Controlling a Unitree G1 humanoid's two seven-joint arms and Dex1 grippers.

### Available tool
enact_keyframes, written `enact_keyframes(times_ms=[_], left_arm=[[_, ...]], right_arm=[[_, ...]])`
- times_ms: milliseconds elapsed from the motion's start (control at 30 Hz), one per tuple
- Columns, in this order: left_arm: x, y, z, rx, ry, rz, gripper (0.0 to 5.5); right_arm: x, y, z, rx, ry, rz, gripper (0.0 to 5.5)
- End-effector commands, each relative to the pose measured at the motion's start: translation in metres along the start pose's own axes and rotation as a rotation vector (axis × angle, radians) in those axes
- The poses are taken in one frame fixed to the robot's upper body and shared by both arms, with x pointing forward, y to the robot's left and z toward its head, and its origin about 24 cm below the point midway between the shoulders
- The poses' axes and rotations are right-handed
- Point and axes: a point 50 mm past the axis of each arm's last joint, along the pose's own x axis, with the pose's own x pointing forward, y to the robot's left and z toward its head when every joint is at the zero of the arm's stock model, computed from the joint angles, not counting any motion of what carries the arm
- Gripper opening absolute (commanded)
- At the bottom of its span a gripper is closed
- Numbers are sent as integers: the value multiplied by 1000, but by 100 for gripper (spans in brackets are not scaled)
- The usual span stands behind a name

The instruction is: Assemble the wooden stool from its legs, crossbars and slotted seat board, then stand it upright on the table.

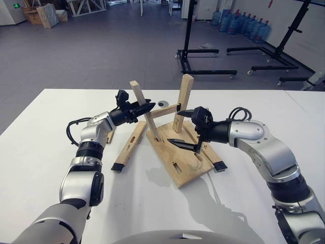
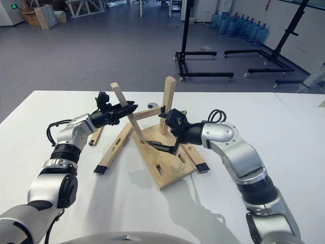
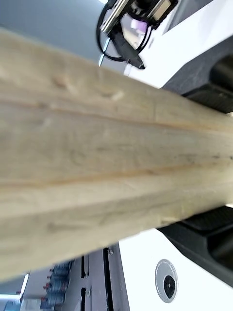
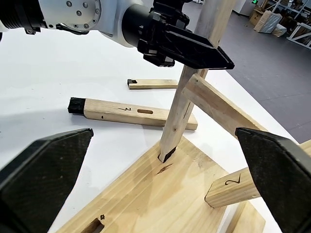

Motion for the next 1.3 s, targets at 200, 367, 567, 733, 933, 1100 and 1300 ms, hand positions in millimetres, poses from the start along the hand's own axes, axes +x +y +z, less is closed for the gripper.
enact_keyframes(times_ms=[200, 367, 567, 733, 933, 1100, 1300], left_arm=[[-12, -8, -17, 32, -83, 74, 202], [-14, -15, -34, 94, -46, 96, 202], [-22, -17, -40, 160, -75, 178, 202], [-25, -18, -38, 211, -99, 225, 202], [-18, -29, -43, 323, -76, 205, 202], [-18, -31, -44, 317, -83, 217, 202], [-17, -26, -35, 251, -108, 224, 202]], right_arm=[[-5, -6, -3, 13, 15, -12, 540], [-3, -7, -3, 12, 22, -6, 540], [-3, -6, -5, 21, 23, -1, 540], [-3, -6, -6, 27, 25, 3, 540], [-3, -8, -7, 27, 30, 12, 540], [-3, -7, -7, 25, 30, 18, 540], [-3, -8, -6, 18, 25, 9, 540]])
